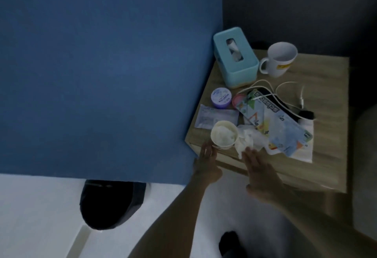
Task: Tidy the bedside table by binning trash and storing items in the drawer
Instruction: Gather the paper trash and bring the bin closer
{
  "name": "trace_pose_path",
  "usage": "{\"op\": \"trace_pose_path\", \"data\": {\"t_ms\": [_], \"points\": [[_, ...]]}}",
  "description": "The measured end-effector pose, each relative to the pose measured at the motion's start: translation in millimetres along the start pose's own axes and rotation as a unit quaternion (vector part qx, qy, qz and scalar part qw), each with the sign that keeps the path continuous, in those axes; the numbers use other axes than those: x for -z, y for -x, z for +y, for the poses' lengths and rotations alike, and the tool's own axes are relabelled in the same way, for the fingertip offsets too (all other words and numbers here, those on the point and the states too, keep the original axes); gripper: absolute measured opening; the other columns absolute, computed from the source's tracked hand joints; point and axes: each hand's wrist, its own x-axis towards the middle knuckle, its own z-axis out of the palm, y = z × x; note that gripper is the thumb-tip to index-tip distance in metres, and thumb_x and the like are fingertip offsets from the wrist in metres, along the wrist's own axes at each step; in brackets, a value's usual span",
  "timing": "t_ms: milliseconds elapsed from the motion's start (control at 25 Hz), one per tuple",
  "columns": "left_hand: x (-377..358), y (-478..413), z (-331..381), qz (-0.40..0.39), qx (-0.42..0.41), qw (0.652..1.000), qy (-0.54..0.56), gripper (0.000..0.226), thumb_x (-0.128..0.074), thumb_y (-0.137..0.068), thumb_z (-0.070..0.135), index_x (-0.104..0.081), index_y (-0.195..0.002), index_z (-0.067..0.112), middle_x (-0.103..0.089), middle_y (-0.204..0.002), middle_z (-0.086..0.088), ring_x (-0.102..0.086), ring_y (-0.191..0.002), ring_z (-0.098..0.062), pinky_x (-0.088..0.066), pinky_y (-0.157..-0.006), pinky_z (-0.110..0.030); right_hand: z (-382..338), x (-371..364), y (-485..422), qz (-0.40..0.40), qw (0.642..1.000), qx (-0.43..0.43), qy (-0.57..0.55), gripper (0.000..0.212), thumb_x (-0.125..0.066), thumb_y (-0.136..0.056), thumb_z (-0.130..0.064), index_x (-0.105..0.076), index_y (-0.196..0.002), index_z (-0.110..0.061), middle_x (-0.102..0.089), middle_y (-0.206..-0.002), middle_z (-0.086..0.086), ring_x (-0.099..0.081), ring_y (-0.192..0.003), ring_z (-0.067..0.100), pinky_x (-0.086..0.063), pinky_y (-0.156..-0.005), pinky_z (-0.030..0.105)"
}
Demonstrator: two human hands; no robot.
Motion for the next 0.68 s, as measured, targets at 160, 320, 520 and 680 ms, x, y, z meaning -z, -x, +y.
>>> {"op": "trace_pose_path", "data": {"t_ms": [160,320,520,680], "points": [[-7.3,-2.6,7.6,0.022,0.028,0.999,0.029,0.07,-0.039,-0.093,0.008,-0.002,-0.152,0.013,0.016,-0.16,-0.002,0.015,-0.147,-0.019,-0.024,-0.115,-0.046,6.2,-22.4,0.9,0.043,0.997,0.027,0.059,0.107,-0.071,-0.051,-0.031,-0.024,-0.142,-0.001,-0.017,-0.151,0.012,-0.032,-0.136,0.033,-0.041,-0.096,0.047],[-16.3,-1.1,22.2,0.063,0.058,0.994,0.063,0.067,-0.037,-0.094,0.009,-0.003,-0.152,0.015,0.011,-0.161,0.001,0.013,-0.148,-0.024,-0.017,-0.117,-0.05,44.5,-17.9,-2.6,0.147,0.969,0.156,0.126,0.069,-0.049,-0.065,-0.029,-0.05,-0.131,-0.008,-0.053,-0.135,0.012,-0.048,-0.118,0.03,-0.035,-0.095,0.041],[-37.1,-4.4,45.0,0.161,0.123,0.954,0.22,0.074,-0.033,-0.088,-0.002,-0.008,-0.152,0.025,0.006,-0.16,0.014,0.011,-0.147,-0.032,-0.007,-0.116,-0.054,71.4,0.3,-15.3,0.176,0.929,0.262,0.193,0.065,-0.047,-0.066,-0.02,-0.052,-0.13,-0.01,-0.054,-0.135,0.007,-0.051,-0.107,0.023,-0.051,-0.071,0.037],[-69.5,-2.3,77.9,0.228,0.157,0.912,0.302,0.08,-0.037,-0.086,-0.003,-0.001,-0.152,0.024,0.006,-0.16,0.015,0.003,-0.147,-0.034,-0.014,-0.119,-0.049,82.9,-14.7,-18.5,0.188,0.918,0.314,0.151,0.08,-0.063,-0.053,-0.01,-0.048,-0.131,-0.004,-0.047,-0.139,0.012,-0.048,-0.114,0.032,-0.046,-0.083,0.041]]}}
